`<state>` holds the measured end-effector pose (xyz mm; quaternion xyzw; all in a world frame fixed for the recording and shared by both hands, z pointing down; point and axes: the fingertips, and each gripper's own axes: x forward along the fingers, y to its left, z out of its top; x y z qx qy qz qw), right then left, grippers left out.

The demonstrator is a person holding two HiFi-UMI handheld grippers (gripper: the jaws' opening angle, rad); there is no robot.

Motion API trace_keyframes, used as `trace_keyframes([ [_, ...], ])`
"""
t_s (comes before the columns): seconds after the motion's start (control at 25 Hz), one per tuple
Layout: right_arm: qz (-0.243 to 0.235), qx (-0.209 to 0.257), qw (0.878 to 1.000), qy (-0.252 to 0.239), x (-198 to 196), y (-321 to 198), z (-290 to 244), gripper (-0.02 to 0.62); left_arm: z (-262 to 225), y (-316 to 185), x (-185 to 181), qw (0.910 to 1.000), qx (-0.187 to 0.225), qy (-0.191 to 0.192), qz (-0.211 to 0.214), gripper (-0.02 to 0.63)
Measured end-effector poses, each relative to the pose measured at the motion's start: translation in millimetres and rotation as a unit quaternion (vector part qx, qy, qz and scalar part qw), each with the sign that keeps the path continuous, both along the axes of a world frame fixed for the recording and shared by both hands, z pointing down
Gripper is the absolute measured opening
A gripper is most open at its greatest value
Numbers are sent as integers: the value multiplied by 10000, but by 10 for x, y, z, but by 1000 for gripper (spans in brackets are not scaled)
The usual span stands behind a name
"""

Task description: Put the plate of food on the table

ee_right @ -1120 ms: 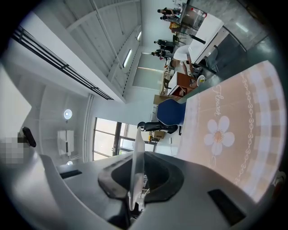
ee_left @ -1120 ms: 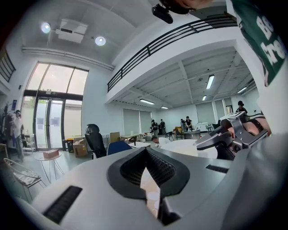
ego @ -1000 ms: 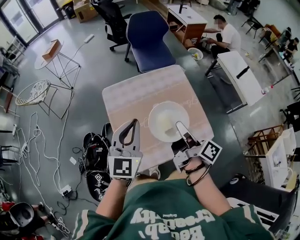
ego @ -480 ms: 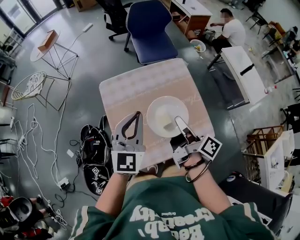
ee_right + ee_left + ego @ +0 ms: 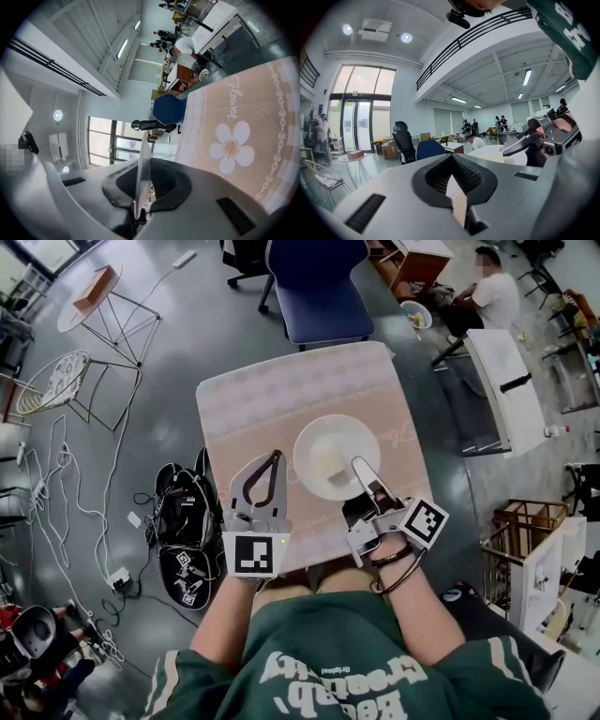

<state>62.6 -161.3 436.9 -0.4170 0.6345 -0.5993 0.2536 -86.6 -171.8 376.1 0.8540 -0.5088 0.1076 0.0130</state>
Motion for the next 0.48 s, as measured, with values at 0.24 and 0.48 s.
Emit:
trace_keyframes([
  [0.24, -186, -419, 9989, 77, -27, -177, 464, 32, 303, -183, 0, 9996, -113, -213, -137, 9],
  [0.48, -371, -701, 9968, 127, -52, -446, 982, 32, 707, -431, -11, 9984, -309, -247, -397, 9],
])
